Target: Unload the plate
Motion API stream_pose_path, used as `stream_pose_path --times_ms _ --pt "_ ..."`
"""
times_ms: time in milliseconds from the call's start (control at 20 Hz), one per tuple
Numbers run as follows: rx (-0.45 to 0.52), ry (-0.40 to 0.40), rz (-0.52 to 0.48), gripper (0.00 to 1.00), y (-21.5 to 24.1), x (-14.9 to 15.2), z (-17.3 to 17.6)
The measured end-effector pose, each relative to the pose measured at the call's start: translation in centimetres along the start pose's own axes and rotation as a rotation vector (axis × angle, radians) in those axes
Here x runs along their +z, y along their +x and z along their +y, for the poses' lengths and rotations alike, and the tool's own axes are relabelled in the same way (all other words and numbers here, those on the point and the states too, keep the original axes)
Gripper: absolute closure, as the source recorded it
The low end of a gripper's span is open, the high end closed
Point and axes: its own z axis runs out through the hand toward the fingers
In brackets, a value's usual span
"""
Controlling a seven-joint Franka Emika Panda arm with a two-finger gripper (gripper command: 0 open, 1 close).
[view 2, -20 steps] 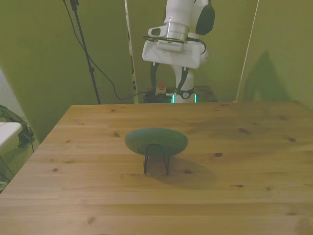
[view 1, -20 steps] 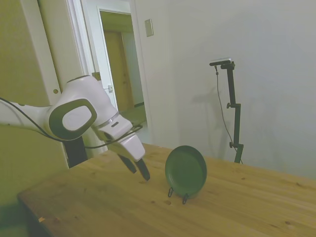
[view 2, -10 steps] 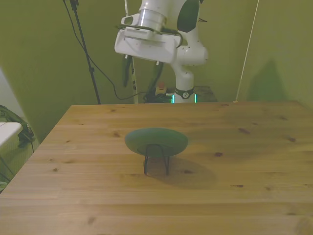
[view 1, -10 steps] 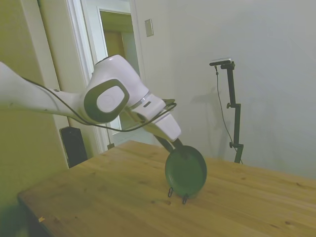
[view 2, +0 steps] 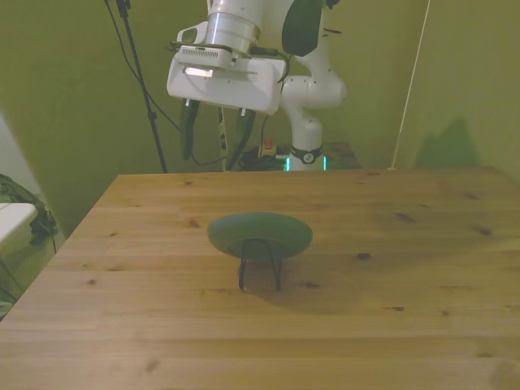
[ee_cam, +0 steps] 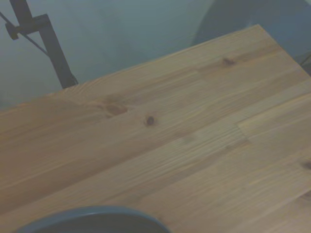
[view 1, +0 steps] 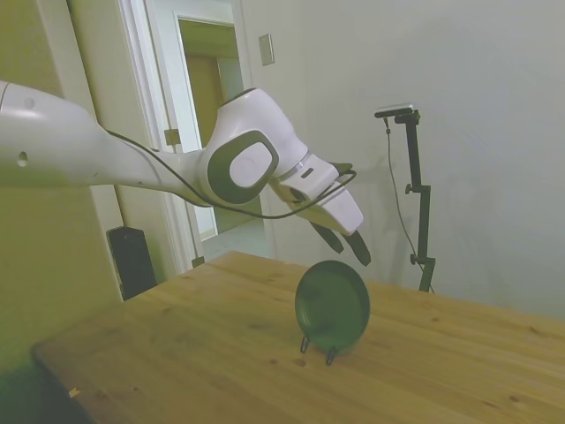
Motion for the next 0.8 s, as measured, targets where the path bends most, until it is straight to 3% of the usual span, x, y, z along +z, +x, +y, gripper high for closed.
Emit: stream_pose_path --times_ms 200,800 --pt "0.091 0.081 0.073 0.0 -1.1 0.7 -0.6" --pt "0.343 0.163 0.048 0.0 -3.5 3.4 -4.1"
